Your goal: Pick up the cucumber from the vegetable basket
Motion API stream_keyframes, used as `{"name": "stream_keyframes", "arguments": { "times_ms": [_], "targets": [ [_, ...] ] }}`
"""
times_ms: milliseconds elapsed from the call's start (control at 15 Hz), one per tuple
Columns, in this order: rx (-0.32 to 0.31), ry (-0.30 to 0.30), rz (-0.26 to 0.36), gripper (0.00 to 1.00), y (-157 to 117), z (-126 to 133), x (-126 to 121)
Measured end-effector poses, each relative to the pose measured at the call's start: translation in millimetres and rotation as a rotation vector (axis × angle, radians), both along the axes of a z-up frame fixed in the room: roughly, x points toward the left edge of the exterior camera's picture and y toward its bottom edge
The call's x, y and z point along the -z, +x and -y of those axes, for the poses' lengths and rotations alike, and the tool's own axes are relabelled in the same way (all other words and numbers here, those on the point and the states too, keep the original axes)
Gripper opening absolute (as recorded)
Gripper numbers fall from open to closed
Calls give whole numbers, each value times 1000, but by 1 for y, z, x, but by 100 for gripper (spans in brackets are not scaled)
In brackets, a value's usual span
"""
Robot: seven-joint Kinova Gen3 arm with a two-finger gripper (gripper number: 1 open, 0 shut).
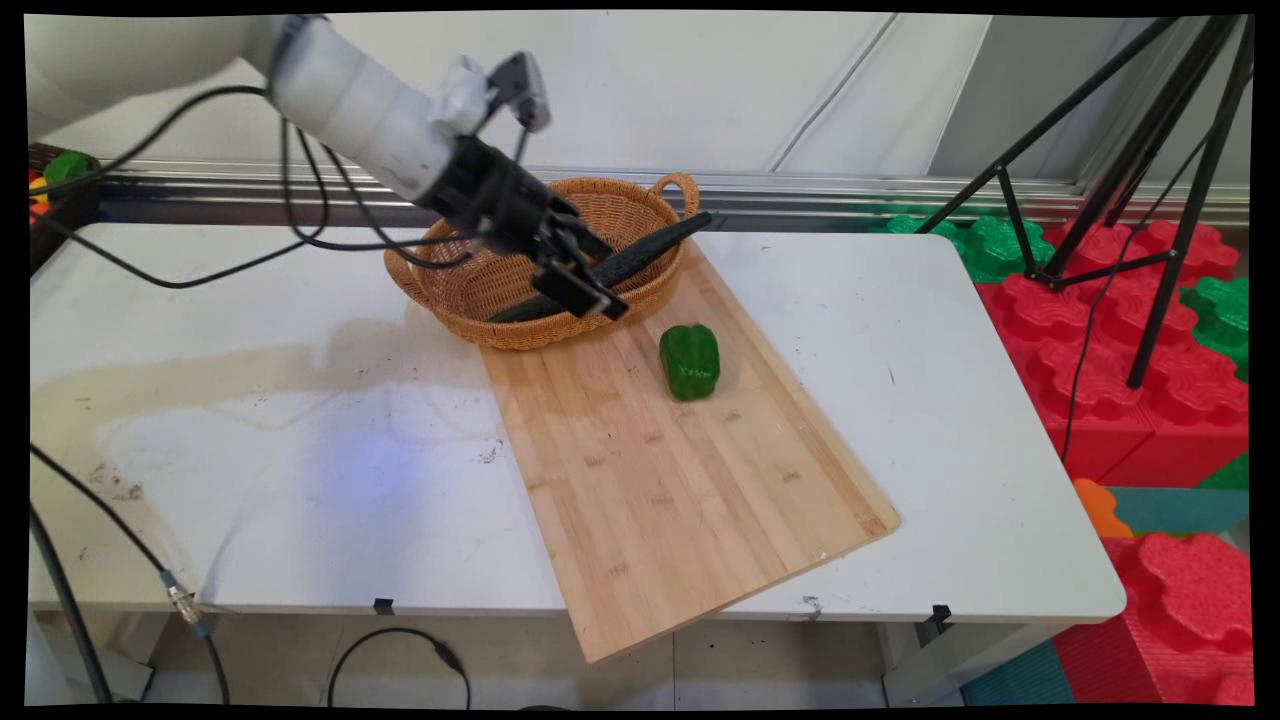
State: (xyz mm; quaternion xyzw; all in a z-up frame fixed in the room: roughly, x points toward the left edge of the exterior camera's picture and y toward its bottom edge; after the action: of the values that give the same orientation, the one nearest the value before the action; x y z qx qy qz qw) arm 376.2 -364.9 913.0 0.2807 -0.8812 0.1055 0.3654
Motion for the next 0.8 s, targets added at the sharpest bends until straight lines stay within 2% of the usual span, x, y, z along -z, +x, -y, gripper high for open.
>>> {"name": "stream_keyframes", "arguments": {
  "times_ms": [400,800],
  "targets": [
    [-17,-10,-23,100,34,-31,-31],
    [-34,-20,-37,100,53,-46,-50]
  ]
}}
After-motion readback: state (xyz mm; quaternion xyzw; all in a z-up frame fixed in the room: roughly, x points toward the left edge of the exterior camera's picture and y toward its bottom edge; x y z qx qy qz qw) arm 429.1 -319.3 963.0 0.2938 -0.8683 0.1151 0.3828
